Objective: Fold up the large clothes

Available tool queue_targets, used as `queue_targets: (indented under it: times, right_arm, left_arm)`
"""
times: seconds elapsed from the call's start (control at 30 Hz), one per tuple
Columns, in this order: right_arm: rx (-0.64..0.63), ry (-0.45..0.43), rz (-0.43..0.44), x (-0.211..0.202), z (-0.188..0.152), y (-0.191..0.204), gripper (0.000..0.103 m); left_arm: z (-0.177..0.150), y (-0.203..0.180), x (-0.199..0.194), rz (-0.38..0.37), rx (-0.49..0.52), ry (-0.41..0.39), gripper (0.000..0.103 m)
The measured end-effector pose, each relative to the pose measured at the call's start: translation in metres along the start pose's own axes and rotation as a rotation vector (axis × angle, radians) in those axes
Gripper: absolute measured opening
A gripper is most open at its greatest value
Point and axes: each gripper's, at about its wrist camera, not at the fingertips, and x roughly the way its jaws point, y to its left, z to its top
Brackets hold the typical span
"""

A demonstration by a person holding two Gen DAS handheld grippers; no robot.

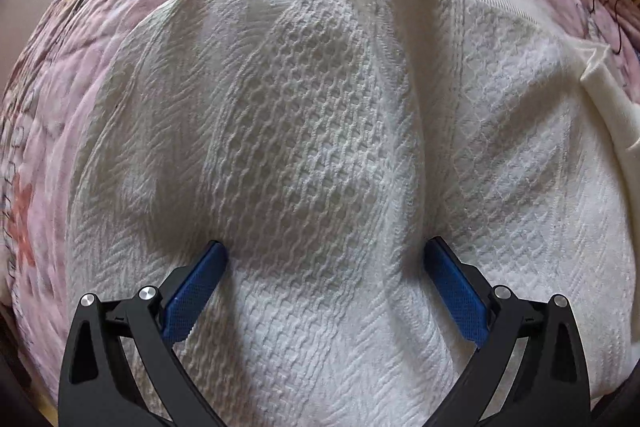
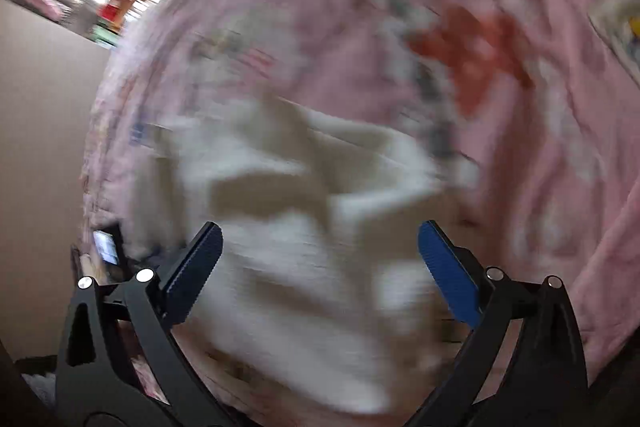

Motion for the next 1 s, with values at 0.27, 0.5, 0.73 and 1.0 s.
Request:
queue_targets:
  times: [0.27,0.5,0.73,1.0]
  right_arm:
    - [-0.048,0.064,0.184,0.078,-0.028,-0.081,0.096]
    - [-0.245,-0.042,0.092,0.08,-0.043,-0.061,0.074]
    - [-0.261,-0.042,0.155,0.056,-0.057,-0.059,0.067]
    - [-0.181,0.01,0.157,0.093,-0.046,-0.064,0.087]
  left_arm:
    - [0.014,-0.027,0.004,0.05,0.017,0.03,0.097]
    - [0.014,-0.072,-0.057,-0.051,-0.058,-0.052,0.094]
    - [-0.004,-0.154,-0.073,-0.334,-0.012,-0.02,0.094]
    - [0.007,-0.196,-0.063,-0.493,0.003,0.048,0.095]
